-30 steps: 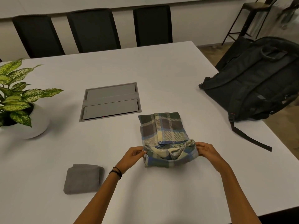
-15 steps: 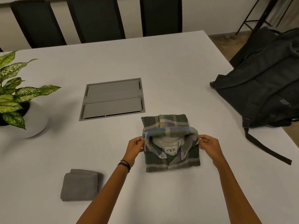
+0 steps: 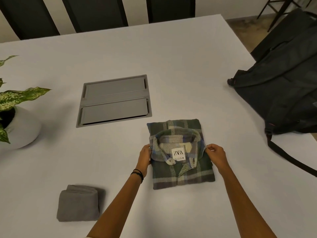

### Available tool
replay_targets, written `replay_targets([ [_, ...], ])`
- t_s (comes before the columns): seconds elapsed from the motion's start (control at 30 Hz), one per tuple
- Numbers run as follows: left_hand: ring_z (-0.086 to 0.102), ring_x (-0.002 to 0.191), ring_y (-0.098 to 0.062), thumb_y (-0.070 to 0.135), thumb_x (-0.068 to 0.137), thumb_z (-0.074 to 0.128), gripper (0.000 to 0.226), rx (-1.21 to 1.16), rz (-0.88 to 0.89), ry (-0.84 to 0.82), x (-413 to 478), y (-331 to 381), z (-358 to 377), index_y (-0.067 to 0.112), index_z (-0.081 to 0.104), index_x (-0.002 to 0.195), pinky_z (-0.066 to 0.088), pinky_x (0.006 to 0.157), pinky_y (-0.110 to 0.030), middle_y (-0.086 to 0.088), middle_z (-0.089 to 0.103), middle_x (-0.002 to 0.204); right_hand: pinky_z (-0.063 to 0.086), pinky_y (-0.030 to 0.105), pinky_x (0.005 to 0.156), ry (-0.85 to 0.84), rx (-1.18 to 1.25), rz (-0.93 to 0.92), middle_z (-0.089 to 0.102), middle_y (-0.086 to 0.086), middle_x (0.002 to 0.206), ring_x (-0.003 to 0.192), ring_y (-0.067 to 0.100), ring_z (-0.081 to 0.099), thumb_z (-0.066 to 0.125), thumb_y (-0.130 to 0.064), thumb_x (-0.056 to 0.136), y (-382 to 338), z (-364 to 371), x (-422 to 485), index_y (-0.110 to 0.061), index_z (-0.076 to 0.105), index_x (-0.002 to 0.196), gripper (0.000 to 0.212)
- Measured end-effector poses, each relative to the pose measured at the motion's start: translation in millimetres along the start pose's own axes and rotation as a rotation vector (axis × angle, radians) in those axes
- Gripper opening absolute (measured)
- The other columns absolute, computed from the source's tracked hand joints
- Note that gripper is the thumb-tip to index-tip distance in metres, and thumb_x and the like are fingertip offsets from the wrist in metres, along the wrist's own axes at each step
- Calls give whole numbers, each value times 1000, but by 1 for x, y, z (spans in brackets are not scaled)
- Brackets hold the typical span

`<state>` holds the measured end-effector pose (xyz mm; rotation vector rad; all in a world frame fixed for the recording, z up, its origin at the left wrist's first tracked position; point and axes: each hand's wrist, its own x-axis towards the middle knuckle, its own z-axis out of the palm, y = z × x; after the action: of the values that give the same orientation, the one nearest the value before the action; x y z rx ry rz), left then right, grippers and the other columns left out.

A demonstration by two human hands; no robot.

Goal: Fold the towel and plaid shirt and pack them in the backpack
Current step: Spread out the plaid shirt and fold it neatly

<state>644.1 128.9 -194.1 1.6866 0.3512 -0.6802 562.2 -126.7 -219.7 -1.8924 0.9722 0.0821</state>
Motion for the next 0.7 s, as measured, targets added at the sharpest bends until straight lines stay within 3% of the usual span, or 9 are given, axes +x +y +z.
replay_targets([
  [0.13, 41, 127, -25, 32, 95, 46, 45, 102, 43, -55, 2, -3, -2, 19, 35, 136, 42, 99, -36, -4, 40, 139, 45, 40, 92, 28, 67, -28, 54, 21, 124, 108, 38, 54, 45, -16, 96, 0, 1, -4, 2, 49, 123, 32],
  [0.23, 46, 121, -24, 27, 89, 58, 44, 135, 121, -38, 4, -3, -4, 20, 41, 129, 45, 95, -32, -4, 45, 134, 42, 36, 94, 57, 170, -80, 50, 17, 131, 118, 35, 50, 37, -22, 98, -2, 4, -11, -6, 44, 130, 36],
  [0.33, 52, 113, -23, 25, 85, 64, 38, 167, 199, 23, 13, -7, -4, 19, 48, 119, 48, 92, -34, -6, 53, 126, 42, 32, 91, 10, 196, -142, 47, 12, 134, 119, 30, 48, 48, -24, 94, -7, 12, -19, -12, 37, 135, 44],
  [0.47, 54, 105, -22, 25, 83, 67, 32, 194, 272, 104, 21, -7, 1, 18, 52, 110, 51, 90, -36, -6, 57, 117, 41, 39, 97, -25, 88, -176, 42, 12, 138, 123, 29, 44, 60, -25, 87, -4, 22, -17, -13, 36, 135, 54],
  [0.57, 58, 96, -20, 22, 85, 64, 24, 149, 354, 149, 23, 2, 7, 18, 52, 105, 53, 83, -29, -2, 59, 107, 41, 31, 92, 10, 89, -192, 45, 13, 135, 120, 29, 46, 61, -22, 87, -6, 23, -12, -10, 43, 131, 49],
  [0.7, 56, 85, -7, 18, 88, 61, 18, 107, 423, 224, 28, 17, 10, 16, 50, 102, 47, 70, -9, 2, 57, 100, 42, 24, 85, 111, 133, -299, 52, 13, 126, 108, 20, 51, 62, -14, 86, -20, 21, -8, -8, 53, 122, 37],
])
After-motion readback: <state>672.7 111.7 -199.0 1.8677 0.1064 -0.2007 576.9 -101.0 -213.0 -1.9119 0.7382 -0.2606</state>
